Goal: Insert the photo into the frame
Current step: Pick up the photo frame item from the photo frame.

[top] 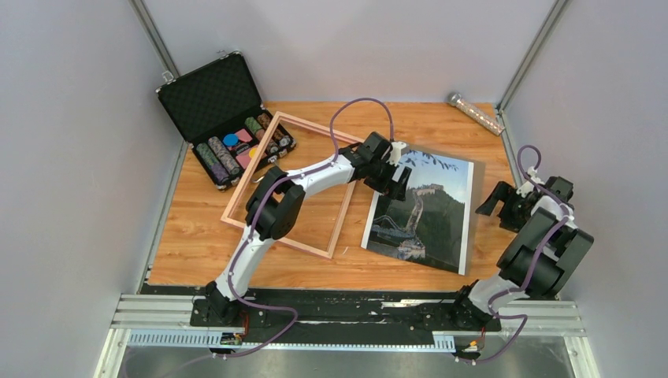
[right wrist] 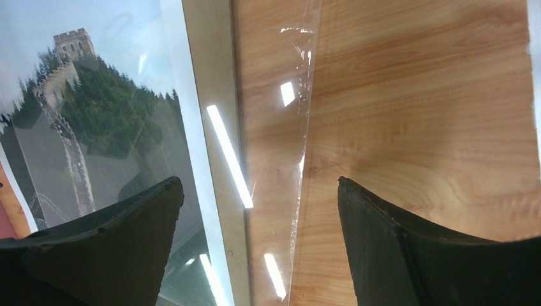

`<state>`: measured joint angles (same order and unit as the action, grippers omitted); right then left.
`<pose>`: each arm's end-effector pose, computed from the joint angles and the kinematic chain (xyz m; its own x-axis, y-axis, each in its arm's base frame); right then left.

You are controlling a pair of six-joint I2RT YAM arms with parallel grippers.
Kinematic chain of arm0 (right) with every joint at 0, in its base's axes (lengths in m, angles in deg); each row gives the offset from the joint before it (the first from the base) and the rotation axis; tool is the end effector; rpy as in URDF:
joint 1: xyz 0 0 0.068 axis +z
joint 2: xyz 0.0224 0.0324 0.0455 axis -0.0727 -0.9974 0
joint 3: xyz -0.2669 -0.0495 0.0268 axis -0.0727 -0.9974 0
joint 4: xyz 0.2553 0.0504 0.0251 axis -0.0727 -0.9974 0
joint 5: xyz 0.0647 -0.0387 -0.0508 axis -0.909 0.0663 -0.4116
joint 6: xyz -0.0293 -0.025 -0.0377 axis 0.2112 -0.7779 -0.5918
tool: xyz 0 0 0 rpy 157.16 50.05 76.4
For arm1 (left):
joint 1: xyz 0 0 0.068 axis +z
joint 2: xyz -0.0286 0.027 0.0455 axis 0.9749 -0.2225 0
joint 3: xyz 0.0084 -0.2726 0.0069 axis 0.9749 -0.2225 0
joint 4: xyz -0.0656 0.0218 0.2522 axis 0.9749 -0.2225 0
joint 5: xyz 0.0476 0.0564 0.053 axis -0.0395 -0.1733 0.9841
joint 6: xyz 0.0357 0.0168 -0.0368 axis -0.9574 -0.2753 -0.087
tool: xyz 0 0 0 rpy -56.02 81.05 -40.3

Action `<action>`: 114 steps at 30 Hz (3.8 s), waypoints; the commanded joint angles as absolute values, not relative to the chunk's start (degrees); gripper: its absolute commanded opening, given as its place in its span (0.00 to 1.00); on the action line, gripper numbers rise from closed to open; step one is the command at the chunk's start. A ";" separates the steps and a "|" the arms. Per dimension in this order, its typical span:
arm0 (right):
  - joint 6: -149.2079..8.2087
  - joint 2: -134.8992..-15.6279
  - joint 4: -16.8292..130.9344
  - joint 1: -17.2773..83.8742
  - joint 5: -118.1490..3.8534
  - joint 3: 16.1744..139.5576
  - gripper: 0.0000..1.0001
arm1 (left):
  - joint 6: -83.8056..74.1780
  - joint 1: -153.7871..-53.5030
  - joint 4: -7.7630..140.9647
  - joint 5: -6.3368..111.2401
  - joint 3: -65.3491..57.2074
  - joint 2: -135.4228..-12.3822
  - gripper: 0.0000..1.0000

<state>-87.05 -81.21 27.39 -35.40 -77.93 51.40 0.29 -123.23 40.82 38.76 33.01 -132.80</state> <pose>0.2234 -0.1626 0.1764 -0.7766 0.4488 -0.4421 0.2964 0.8795 0.3722 0.3526 -0.3855 0.1726 -0.7402 0.3850 -0.5512 0.6542 0.6015 -0.4584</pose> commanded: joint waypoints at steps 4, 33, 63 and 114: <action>-86.26 -87.52 27.34 -35.82 -82.76 55.99 0.87 | 2.39 -123.87 42.20 38.62 36.02 -133.28 1.00; -81.98 -97.96 25.42 -35.62 -97.37 60.64 0.78 | 6.15 -123.90 45.74 33.67 37.25 -138.98 1.00; -89.73 -91.21 16.60 -36.76 -119.64 65.03 0.72 | 3.98 -123.82 49.58 34.56 28.27 -133.52 1.00; -81.68 -81.90 17.73 -33.45 -135.90 66.30 0.00 | -1.29 -112.22 49.86 33.40 19.54 -109.37 1.00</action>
